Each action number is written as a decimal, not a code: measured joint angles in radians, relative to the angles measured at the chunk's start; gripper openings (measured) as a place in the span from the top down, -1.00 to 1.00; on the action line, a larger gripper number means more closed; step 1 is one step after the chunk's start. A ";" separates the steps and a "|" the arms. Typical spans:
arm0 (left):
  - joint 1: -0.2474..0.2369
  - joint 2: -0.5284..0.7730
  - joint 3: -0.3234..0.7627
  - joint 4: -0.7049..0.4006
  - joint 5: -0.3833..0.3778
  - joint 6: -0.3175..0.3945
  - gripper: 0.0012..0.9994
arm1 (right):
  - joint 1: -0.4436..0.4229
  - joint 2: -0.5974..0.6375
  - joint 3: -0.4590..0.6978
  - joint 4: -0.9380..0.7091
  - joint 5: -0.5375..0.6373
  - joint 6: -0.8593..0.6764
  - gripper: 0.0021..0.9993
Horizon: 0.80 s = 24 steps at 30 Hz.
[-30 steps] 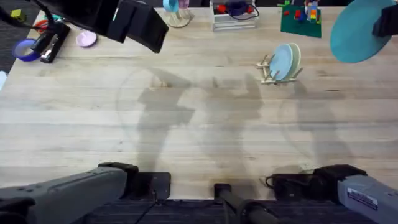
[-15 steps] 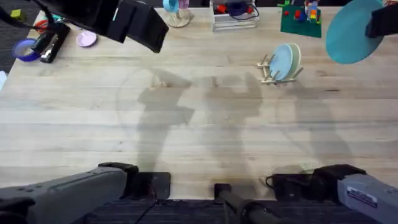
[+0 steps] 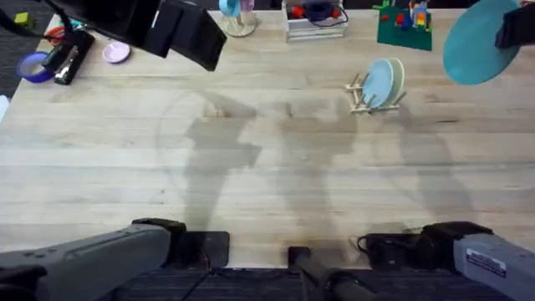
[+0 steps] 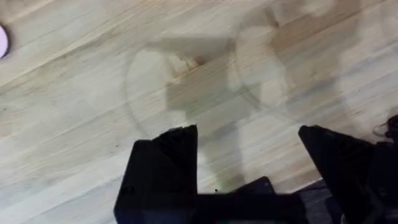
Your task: Pick up the plates from the table one by one and place each into a slot on the dish rack.
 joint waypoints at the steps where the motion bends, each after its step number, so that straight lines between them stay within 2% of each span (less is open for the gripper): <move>1: 0.000 0.000 0.000 0.000 0.000 0.000 -0.99 | 0.000 0.000 0.000 0.001 0.000 -0.003 0.95; 24: 0.000 0.000 0.000 -0.001 0.000 0.000 -0.99 | -0.002 0.153 0.000 0.061 0.000 -0.030 0.95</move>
